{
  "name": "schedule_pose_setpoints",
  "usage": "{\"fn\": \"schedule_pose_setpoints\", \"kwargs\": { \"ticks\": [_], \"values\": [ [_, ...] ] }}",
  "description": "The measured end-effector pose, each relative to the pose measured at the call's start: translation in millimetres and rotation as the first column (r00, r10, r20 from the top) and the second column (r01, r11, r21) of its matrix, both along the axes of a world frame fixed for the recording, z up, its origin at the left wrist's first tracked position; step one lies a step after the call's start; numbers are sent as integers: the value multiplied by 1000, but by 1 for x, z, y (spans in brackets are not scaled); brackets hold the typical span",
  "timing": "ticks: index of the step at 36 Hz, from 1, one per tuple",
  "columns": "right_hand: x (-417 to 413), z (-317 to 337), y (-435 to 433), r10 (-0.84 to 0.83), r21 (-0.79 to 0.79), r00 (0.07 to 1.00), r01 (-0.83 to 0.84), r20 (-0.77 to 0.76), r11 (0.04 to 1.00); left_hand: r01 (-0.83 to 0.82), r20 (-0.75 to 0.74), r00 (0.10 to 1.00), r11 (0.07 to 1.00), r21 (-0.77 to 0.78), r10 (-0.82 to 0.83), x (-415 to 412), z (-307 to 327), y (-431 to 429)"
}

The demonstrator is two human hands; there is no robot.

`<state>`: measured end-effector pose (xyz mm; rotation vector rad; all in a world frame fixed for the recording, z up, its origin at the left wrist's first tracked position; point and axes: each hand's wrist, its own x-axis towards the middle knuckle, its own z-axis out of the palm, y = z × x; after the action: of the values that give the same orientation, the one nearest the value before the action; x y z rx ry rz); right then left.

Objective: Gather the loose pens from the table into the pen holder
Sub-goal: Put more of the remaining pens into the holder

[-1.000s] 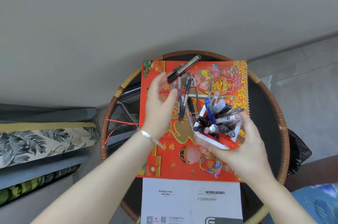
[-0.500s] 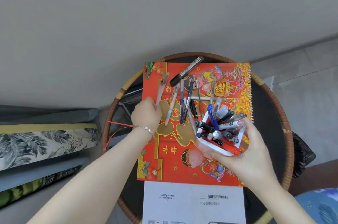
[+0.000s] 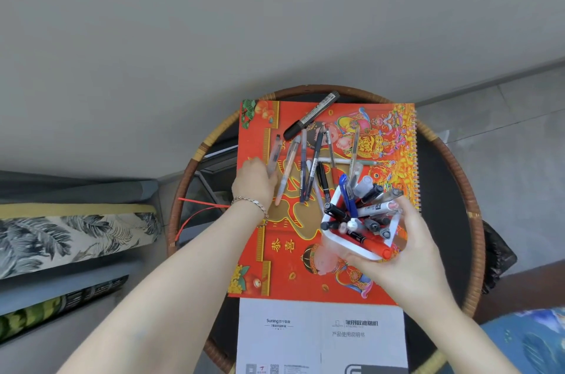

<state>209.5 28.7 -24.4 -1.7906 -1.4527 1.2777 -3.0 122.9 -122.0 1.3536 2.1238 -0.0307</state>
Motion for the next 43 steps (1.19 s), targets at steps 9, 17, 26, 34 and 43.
{"fn": "schedule_pose_setpoints", "kwargs": {
  "ticks": [9,17,26,34,43],
  "values": [
    [0,3,-14,-13,-73,1000,15,24,997,-83,219,974,994,78,64,-8,32,-41],
    [0,-2,-26,-22,-122,998,30,60,992,-549,841,532,797,252,101,6,130,-60],
    [-3,-6,-42,15,-125,999,-11,32,992,-629,980,196,770,110,20,43,158,-93],
    [-4,-3,-47,-11,-113,1000,12,16,993,-695,994,92,719,18,64,57,153,-114],
    [-8,10,-47,-7,-122,1000,8,15,992,-605,986,168,790,105,-2,60,139,-117]
  ]
}}
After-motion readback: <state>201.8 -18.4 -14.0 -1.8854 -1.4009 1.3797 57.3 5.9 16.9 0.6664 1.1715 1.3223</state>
